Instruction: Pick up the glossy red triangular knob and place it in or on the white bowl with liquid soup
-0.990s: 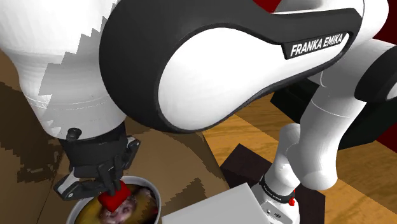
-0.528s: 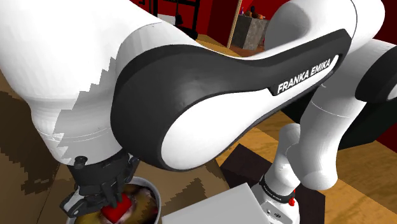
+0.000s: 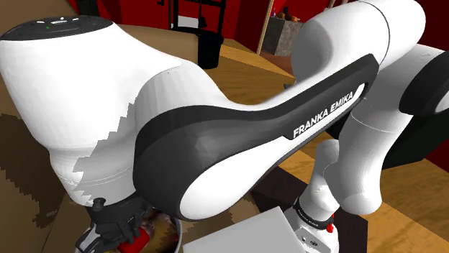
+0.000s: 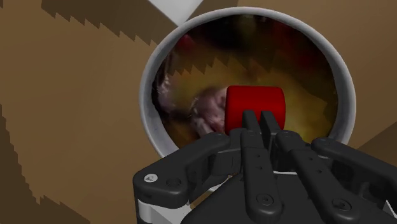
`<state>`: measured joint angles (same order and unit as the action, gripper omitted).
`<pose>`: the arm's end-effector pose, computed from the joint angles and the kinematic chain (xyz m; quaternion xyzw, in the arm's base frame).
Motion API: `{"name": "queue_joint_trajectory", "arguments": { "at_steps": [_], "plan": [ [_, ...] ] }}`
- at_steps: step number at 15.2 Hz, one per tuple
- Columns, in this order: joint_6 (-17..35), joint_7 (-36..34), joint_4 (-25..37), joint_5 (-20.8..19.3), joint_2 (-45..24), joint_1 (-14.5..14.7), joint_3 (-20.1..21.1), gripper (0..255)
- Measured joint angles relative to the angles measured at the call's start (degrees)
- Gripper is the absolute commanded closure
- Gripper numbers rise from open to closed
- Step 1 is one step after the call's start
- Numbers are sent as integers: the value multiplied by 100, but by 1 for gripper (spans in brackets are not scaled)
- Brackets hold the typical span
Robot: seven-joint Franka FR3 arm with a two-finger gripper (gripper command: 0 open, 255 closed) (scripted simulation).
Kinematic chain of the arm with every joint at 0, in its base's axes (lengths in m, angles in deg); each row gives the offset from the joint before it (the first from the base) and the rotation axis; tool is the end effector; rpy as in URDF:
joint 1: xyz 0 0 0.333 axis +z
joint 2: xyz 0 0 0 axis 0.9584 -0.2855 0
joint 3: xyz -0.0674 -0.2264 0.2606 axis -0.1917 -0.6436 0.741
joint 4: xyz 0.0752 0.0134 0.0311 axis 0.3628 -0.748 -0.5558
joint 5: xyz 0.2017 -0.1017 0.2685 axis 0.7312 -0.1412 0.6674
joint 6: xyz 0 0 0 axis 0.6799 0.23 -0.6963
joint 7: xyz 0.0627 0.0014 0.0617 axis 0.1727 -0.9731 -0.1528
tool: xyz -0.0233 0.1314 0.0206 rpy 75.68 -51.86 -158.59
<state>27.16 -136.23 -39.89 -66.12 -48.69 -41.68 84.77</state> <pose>0.2852 0.4719 0.5035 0.9978 0.0654 -0.0039 0.0107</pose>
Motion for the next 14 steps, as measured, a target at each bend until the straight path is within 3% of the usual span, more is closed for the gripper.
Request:
{"name": "queue_joint_trajectory", "arguments": {
  "at_steps": [4,5,11,14],
  "plan": [
    [19,-3,-12,-3,-3,0,0,255],
    [19,-3,-13,-3,-3,0,-1,0],
    [19,-3,-14,-3,-5,1,0,0],
    [-366,1,368,7,4,13,11,0]
  ]
}}
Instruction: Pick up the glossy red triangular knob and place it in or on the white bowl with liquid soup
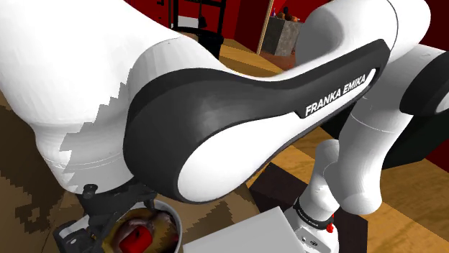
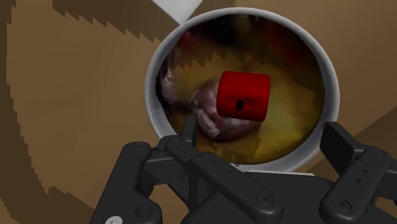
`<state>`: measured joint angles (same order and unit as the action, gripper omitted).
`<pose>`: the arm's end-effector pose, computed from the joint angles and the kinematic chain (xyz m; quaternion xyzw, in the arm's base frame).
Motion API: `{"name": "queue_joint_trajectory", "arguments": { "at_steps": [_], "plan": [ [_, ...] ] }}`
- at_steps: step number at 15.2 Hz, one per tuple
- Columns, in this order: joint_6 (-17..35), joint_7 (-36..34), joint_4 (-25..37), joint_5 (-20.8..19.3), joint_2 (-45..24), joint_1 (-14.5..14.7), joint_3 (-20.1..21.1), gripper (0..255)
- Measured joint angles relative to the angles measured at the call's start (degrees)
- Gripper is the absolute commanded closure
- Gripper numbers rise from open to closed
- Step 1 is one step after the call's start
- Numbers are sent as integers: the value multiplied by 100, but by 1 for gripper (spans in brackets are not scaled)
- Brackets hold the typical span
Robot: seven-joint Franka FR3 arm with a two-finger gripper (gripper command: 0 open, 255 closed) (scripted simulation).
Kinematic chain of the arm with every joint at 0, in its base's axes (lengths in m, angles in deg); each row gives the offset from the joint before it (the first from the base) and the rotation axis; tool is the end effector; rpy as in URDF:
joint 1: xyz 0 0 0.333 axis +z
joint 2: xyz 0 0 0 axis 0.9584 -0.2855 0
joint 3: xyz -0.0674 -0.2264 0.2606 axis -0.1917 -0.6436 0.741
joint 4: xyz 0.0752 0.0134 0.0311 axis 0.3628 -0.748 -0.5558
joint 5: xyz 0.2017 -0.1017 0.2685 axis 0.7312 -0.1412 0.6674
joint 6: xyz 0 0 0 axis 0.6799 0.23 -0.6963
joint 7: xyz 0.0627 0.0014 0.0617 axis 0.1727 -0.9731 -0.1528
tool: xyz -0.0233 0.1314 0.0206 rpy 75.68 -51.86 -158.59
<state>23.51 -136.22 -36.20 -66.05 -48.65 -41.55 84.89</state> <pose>0.2852 0.4736 0.5265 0.9978 0.0656 -0.0035 0.0101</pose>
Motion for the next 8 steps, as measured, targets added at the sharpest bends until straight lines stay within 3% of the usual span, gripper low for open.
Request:
{"name": "queue_joint_trajectory", "arguments": {
  "at_steps": [3,8],
  "plan": [
    [-285,18,266,15,23,-1,1,0],
    [-331,20,296,23,34,-1,3,0]
  ]
}}
